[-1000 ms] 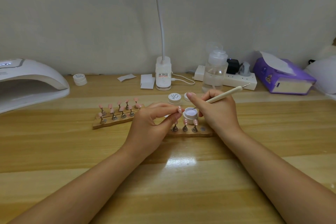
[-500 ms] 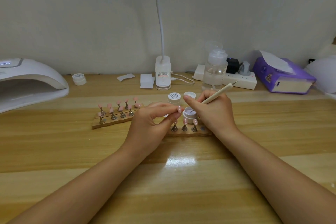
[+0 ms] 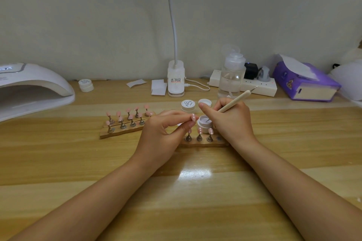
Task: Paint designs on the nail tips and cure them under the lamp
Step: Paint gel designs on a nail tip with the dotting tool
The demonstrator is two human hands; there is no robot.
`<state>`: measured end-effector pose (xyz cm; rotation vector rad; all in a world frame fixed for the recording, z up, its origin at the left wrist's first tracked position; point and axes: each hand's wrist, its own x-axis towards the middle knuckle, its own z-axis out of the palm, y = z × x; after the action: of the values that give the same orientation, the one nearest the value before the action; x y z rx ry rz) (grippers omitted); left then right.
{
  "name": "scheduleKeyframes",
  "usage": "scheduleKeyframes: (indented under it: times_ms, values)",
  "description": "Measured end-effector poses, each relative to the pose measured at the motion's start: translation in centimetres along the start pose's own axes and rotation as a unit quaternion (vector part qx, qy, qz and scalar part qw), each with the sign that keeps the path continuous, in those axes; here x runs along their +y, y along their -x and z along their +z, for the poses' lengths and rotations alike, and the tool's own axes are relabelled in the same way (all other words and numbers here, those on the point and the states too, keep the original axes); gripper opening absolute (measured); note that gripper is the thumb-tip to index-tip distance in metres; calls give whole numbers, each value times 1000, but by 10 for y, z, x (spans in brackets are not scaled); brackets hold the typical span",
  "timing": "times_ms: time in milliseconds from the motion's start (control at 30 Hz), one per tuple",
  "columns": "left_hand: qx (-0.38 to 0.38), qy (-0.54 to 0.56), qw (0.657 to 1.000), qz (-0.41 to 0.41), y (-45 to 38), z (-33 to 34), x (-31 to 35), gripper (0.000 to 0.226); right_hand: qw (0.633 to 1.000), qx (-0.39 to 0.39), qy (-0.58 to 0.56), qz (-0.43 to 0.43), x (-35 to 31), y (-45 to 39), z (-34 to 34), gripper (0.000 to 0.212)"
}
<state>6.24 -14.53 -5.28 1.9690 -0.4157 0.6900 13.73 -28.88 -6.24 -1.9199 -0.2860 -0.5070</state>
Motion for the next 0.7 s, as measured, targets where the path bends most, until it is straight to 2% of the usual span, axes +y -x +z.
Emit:
scheduleKeyframes:
  times_ms: [267,400,567,700]
  values:
    - [0,1,1000,-6,0,0,1,21,998,32,-58,17,-9,-2,-4,43]
    - [0,0,1000,-7,0,0,1,22,993,53,-105,-12,-18,-1,-6,42]
    - [2,-2,1000,-2,0,0,0,18,993,42,-103,28,-16,1,-4,42]
    - [2,-1,1000,-7,0,0,-1,17,995,54,-86,23,-13,2,-2,44]
